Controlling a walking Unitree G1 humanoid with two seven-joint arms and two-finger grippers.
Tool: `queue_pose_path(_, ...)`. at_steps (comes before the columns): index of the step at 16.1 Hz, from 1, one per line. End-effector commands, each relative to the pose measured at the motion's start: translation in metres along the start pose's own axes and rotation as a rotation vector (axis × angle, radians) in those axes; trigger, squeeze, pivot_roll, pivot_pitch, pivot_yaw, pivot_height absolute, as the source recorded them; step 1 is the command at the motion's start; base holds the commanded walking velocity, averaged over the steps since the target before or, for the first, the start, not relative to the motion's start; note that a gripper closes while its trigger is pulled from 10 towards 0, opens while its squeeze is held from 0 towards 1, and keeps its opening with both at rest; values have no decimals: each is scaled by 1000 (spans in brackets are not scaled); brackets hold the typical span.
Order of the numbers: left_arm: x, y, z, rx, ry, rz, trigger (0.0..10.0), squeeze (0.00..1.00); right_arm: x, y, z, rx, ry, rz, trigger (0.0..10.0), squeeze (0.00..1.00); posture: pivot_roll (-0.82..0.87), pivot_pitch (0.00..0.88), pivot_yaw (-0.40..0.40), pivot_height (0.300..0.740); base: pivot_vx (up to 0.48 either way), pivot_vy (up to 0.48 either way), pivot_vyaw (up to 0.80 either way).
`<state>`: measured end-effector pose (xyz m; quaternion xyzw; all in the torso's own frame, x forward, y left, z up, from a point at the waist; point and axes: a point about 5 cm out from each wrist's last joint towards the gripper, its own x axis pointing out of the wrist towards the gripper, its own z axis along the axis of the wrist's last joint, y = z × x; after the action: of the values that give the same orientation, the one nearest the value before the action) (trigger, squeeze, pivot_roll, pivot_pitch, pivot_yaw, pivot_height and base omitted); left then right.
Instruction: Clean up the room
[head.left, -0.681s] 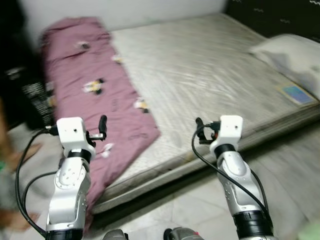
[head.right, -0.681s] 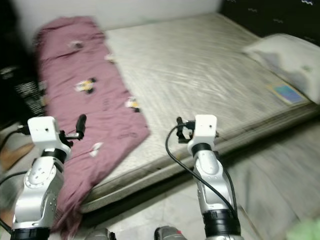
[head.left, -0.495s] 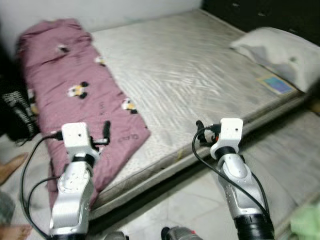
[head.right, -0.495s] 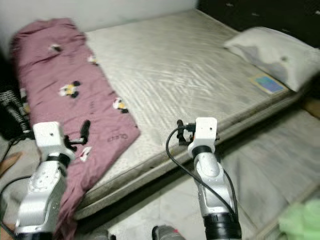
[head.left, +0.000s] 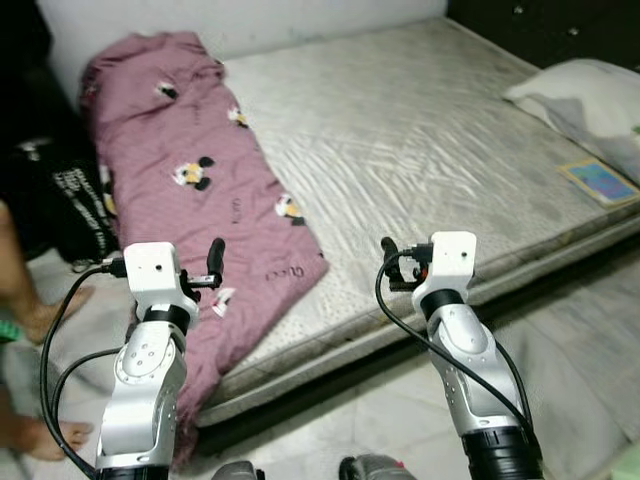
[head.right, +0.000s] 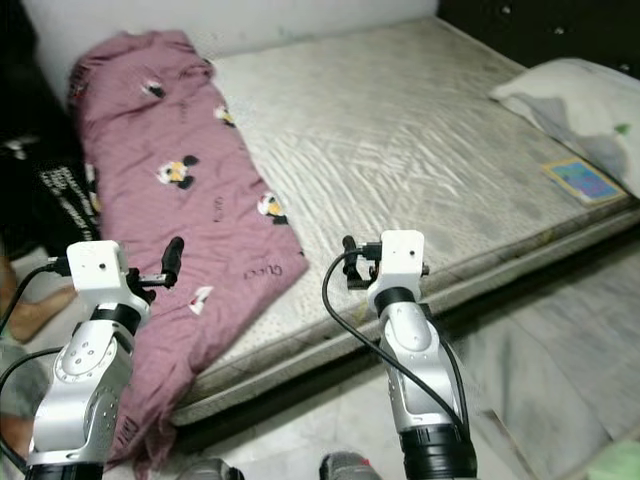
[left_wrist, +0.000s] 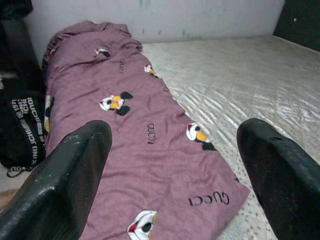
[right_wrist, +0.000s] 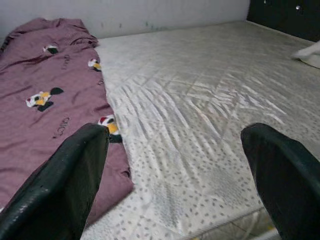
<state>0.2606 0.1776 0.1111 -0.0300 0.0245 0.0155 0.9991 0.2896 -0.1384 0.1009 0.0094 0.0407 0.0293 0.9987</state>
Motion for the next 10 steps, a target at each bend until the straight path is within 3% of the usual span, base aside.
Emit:
queue_pose_path(1,1,-1,7,4,-28,-7,10000,0,2,0,6,-7,-14,-4,10000,0,-56,73,28,740,304,0,0)
queue_pose_path(4,2,0,6,1,-25,0,10000,0,4,-1,6,-9,-17,-6,10000,0,-56,66,24,740,271,0,0)
queue_pose_path(10,5,-1,6,9,-25,12,10000,0,7,-2,8,-14,-21,-6,10000,0,-55,54,23,740,0,0,0)
